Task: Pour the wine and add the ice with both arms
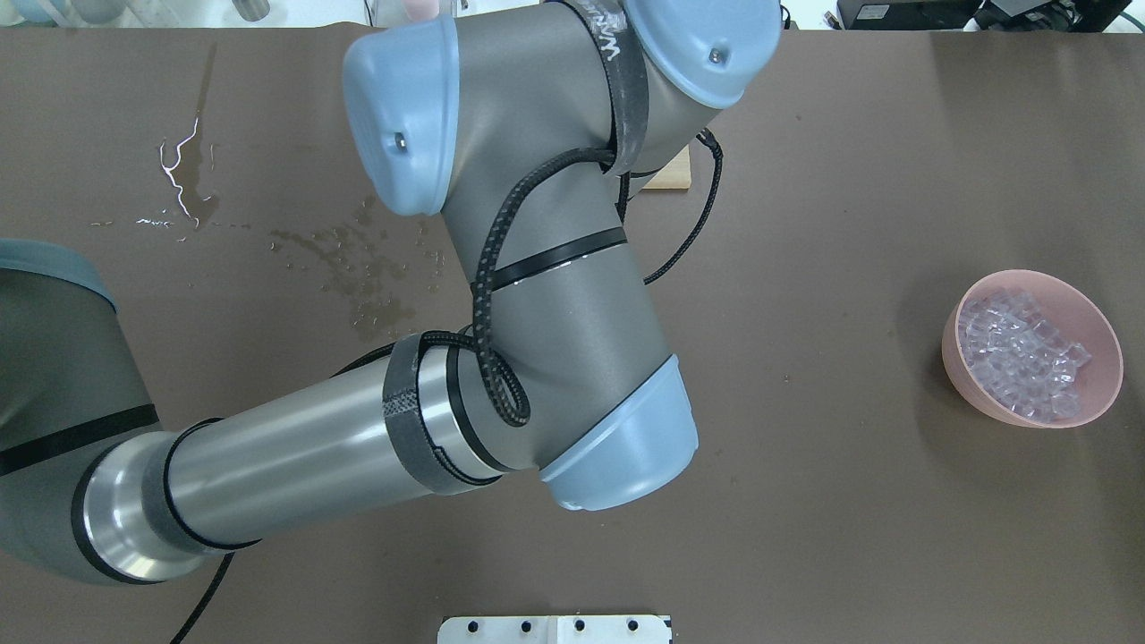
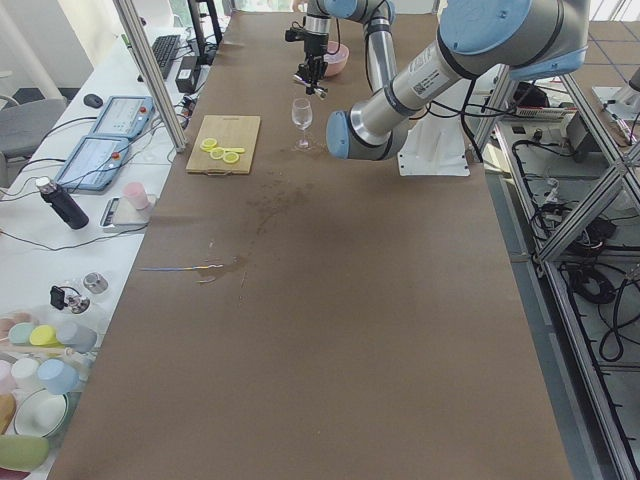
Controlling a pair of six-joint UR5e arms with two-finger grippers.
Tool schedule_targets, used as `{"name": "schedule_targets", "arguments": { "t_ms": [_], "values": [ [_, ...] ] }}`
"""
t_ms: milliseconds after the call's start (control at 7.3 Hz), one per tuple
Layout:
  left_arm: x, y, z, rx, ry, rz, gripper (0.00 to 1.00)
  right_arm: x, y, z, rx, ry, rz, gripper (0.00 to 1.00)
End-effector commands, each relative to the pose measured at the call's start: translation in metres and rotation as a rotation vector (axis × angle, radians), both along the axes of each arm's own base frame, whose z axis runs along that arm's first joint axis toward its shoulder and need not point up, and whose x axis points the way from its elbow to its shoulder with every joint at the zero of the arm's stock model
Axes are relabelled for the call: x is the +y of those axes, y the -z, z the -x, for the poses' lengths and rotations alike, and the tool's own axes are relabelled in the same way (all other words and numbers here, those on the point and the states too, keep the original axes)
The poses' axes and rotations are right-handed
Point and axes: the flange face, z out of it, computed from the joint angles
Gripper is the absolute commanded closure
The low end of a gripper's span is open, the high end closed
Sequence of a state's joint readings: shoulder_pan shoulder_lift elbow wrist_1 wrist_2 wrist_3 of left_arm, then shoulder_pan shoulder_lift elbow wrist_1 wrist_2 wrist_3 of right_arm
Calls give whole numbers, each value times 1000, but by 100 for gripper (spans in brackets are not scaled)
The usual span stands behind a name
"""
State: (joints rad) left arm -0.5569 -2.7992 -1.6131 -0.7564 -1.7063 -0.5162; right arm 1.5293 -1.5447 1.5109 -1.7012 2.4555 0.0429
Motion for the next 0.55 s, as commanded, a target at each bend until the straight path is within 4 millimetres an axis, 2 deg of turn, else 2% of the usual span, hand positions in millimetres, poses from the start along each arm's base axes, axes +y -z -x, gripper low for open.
{"name": "schedule_targets", "arguments": {
  "t_ms": [0, 411],
  "values": [
    [4, 3, 6, -33, -3, 22, 100, 1, -1, 1, -9, -2, 3, 0],
    [4, 3, 5, -29, 5, 24, 100, 1, 0, 1, -9, -2, 2, 0]
  ]
}}
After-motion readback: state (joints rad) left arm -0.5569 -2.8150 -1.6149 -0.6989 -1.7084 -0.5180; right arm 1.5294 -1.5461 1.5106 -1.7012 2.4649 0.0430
